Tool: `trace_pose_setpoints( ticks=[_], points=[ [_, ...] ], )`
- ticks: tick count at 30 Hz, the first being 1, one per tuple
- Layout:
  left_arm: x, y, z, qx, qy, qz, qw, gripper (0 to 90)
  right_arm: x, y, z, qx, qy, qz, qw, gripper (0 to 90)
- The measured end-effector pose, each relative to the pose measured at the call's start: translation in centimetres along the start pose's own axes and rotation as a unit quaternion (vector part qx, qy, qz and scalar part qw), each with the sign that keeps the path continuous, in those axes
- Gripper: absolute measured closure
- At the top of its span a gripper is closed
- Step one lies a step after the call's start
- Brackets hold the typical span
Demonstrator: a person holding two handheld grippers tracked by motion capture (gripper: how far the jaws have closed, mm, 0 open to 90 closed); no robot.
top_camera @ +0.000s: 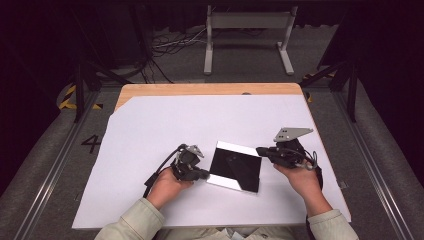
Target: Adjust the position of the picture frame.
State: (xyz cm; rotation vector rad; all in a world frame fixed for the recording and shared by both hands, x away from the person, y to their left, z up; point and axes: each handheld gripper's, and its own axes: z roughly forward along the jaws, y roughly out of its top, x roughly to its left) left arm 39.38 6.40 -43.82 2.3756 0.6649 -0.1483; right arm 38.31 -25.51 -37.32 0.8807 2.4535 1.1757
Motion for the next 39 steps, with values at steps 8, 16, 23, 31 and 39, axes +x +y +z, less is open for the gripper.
trace_pose_setpoints(
  ticks=[8, 16, 23, 31, 39],
  points=[
    [-1.6, 0.6, 0.9, -0.001, -0.006, 0.031, 0.9995, 90.0, -0.3, -0.1, -0.3, -0.002, -0.003, 0.005, 1.0, 90.0],
    [-2.0, 0.9, 1.8, -0.017, -0.027, 0.041, 0.9987, 90.0, -0.4, -0.1, -0.5, -0.004, -0.006, 0.007, 0.9999, 90.0],
    [-2.2, 1.1, 1.9, -0.013, -0.027, 0.057, 0.9979, 90.0, -0.5, -0.4, -1.0, -0.005, -0.011, 0.006, 0.9999, 90.0],
    [-1.6, 0.6, -1.3, -0.063, 0.018, 0.064, 0.9958, 86.6, -1.2, -1.1, -2.2, -0.008, -0.021, 0.012, 0.9997, 90.0],
    [-0.6, -0.4, -4.1, -0.123, 0.046, 0.051, 0.99, 81.5, -1.4, -1.6, -3.3, -0.019, -0.031, 0.012, 0.9993, 90.0]
  ],
)
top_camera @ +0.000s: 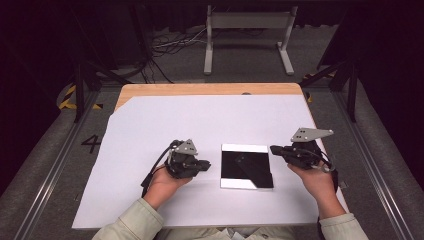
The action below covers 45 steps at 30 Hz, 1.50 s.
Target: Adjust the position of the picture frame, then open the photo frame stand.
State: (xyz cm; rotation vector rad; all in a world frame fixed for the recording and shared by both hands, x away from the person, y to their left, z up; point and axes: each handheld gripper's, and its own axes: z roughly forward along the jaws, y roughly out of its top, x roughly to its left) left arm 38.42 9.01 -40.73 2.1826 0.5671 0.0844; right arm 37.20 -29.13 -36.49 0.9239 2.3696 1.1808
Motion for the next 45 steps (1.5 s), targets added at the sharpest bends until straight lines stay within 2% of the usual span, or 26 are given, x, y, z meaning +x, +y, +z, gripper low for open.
trace_pose_setpoints(
  ticks=[3, 7, 8, 14, 17, 18, 23, 32, 40, 45],
  points=[
    [0.3, -0.5, -1.1, -0.024, 0.019, -0.003, 0.9995, 80.1, -0.1, -0.1, -0.4, -0.006, -0.001, 0.0, 1.0, 90.0],
    [0.7, -1.1, -2.1, -0.051, 0.044, -0.006, 0.9977, 76.8, -0.2, -0.5, -0.8, -0.012, 0.001, -0.003, 0.9999, 89.9],
    [0.7, -1.1, -2.1, -0.051, 0.044, -0.006, 0.9977, 76.2, -0.2, -0.5, -0.9, -0.012, 0.002, -0.003, 0.9999, 89.8],
    [0.7, -1.2, -2.8, -0.087, 0.056, 0.002, 0.9946, 69.5, -0.2, -0.7, -1.2, -0.021, 0.003, -0.008, 0.9998, 86.5],
    [0.7, -1.2, -3.0, -0.098, 0.054, 0.0, 0.9938, 65.4, -0.2, -0.8, -1.4, -0.024, 0.005, -0.011, 0.9996, 84.6],
    [0.5, -1.2, -3.1, -0.101, 0.056, 0.007, 0.9933, 63.4, -0.1, -0.9, -1.3, -0.022, 0.012, -0.009, 0.9996, 82.3],
    [0.3, -1.1, -3.1, -0.104, 0.056, 0.016, 0.9929, 61.4, 0.2, -1.3, -1.6, -0.016, 0.013, -0.017, 0.9997, 80.4],
    [0.4, -1.1, -3.1, -0.106, 0.055, 0.012, 0.9928, 59.0, 1.1, -2.1, -2.4, -0.006, 0.016, -0.03, 0.9994, 79.5],
    [0.6, -1.2, -3.2, -0.106, 0.054, 0.009, 0.9928, 58.8, 1.8, -3.0, -2.2, 0.012, 0.022, -0.038, 0.999, 78.8],
    [0.6, -1.2, -3.0, -0.099, 0.051, 0.007, 0.9937, 58.5, 2.3, -3.6, -1.7, 0.029, 0.027, -0.044, 0.9983, 78.2]
  ],
)
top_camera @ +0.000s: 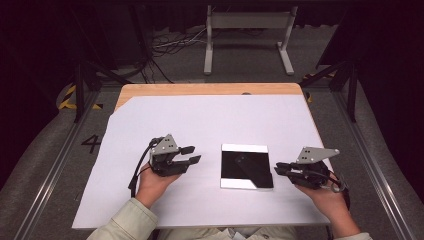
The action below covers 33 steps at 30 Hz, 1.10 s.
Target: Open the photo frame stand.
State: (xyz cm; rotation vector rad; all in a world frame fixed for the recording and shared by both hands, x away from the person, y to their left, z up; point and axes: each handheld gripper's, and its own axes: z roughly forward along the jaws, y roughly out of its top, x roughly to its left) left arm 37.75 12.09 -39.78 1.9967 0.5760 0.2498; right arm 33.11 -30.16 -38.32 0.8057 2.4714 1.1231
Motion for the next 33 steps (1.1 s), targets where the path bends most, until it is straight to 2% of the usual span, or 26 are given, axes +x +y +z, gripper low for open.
trace_pose_setpoints(
  ticks=[16, 26, 33],
  points=[
    [0.2, -0.1, 0.4, 0.013, -0.003, -0.007, 0.9999, 58.0, 0.7, -1.2, 1.0, 0.044, 0.016, -0.003, 0.9989, 76.4],
    [0.1, -0.1, 0.7, 0.021, -0.007, -0.006, 0.9997, 57.1, 1.0, -1.8, 1.3, 0.071, 0.026, -0.005, 0.9971, 76.2],
    [0.1, -0.2, 0.7, 0.025, -0.009, -0.009, 0.9996, 56.5, 1.1, -2.3, 1.8, 0.107, 0.036, 0.003, 0.9936, 76.7]
  ],
)
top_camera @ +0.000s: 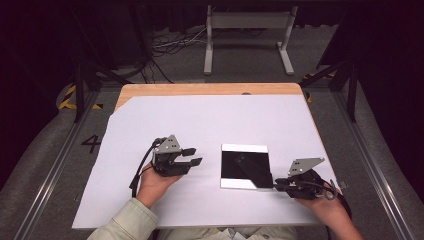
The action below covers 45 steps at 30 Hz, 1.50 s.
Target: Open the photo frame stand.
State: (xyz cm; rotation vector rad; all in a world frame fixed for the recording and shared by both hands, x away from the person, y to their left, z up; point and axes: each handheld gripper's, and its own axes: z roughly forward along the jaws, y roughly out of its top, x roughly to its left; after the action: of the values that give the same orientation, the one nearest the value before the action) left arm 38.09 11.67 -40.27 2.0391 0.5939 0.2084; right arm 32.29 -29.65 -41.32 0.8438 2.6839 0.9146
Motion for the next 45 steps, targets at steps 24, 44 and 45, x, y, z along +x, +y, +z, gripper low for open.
trace_pose_setpoints(
  ticks=[24, 44, 45],
  points=[
    [0.0, -0.1, 0.2, 0.003, 0.001, -0.002, 1.0, 54.6, 0.2, 0.3, 1.2, 0.048, 0.011, 0.002, 0.9988, 79.8],
    [0.0, -0.1, 0.3, 0.004, 0.004, -0.006, 1.0, 55.2, 0.3, 0.7, -0.3, 0.002, 0.014, 0.0, 0.9999, 90.0],
    [0.0, -0.1, 0.3, 0.005, 0.005, -0.004, 1.0, 55.2, 0.4, 0.7, -0.4, -0.002, 0.013, -0.002, 0.9999, 90.0]
  ],
)
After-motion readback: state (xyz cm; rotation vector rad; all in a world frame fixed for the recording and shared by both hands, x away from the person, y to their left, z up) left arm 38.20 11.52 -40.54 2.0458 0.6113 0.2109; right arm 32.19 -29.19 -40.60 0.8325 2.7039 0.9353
